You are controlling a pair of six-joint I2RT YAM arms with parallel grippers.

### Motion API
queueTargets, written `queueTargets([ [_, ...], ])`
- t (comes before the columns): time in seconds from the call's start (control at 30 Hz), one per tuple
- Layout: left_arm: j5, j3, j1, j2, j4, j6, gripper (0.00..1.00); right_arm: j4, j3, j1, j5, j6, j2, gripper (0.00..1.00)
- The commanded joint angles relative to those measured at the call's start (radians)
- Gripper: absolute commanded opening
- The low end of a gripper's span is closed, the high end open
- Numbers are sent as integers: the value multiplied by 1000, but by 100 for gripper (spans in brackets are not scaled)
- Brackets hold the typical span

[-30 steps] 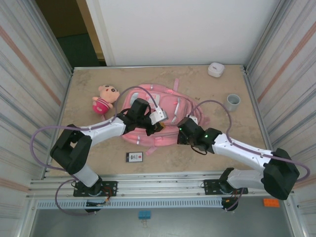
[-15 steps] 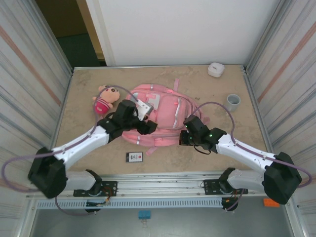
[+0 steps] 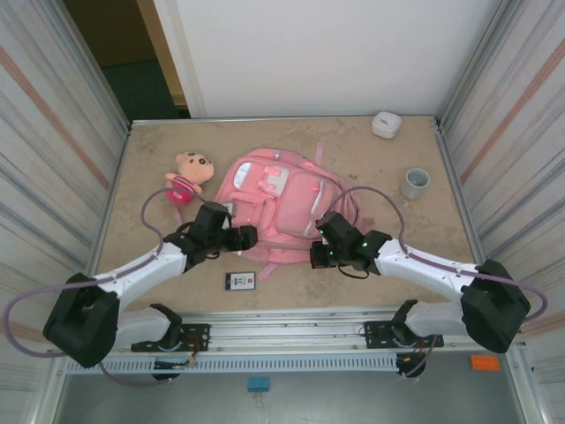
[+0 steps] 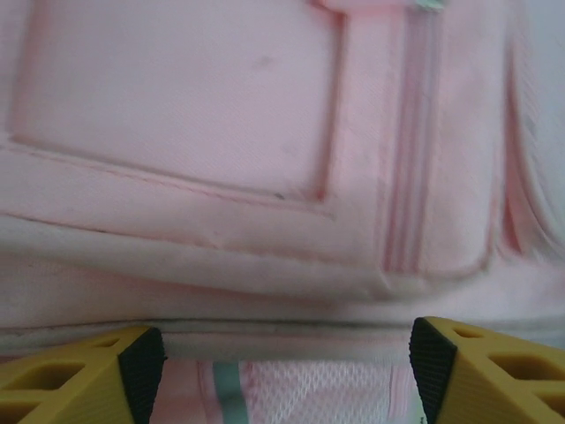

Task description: Pack the student bag

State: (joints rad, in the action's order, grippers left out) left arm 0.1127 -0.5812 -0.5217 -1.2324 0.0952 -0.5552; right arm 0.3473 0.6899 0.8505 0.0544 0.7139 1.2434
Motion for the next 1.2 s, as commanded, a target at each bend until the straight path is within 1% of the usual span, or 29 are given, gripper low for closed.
queueTargets([
  [0.0,12,-46,96,-104,-128,5,76,-34,37,38,32,21,29,0],
  [0.07,26,-118,128,-178,-144,55,76,-65,51,54,41,34,54,0],
  [0.17,62,-237,150,-264,-126,101,77,-95,89,78,44,42,103,0],
  [0.23,95,-289,150,-278,-104,107,77,-99,114,86,39,46,127,0],
  [0.3,114,-304,145,-251,-79,72,78,-98,129,88,31,49,145,0],
  [0.4,126,-256,126,-145,-18,-54,78,-80,141,90,9,52,157,0],
  [0.53,95,-120,23,10,-5,-245,76,-50,160,89,6,36,175,0],
  [0.6,88,-72,-10,45,7,-354,74,-42,169,91,12,27,181,0],
  [0.67,102,-19,-35,59,-30,-479,72,-45,169,90,15,26,183,0],
  [0.73,114,28,-60,56,-96,-577,70,-48,169,90,15,25,182,0],
  [0.8,97,52,-86,49,-141,-629,68,-52,167,90,16,28,183,0],
  [0.87,82,63,-113,31,-187,-662,66,-60,166,90,22,27,183,0],
  [1.03,97,84,-155,-68,-398,-750,63,-63,166,92,28,26,185,0],
  [1.17,72,79,-183,-141,-496,-779,60,-58,161,94,29,30,181,0],
])
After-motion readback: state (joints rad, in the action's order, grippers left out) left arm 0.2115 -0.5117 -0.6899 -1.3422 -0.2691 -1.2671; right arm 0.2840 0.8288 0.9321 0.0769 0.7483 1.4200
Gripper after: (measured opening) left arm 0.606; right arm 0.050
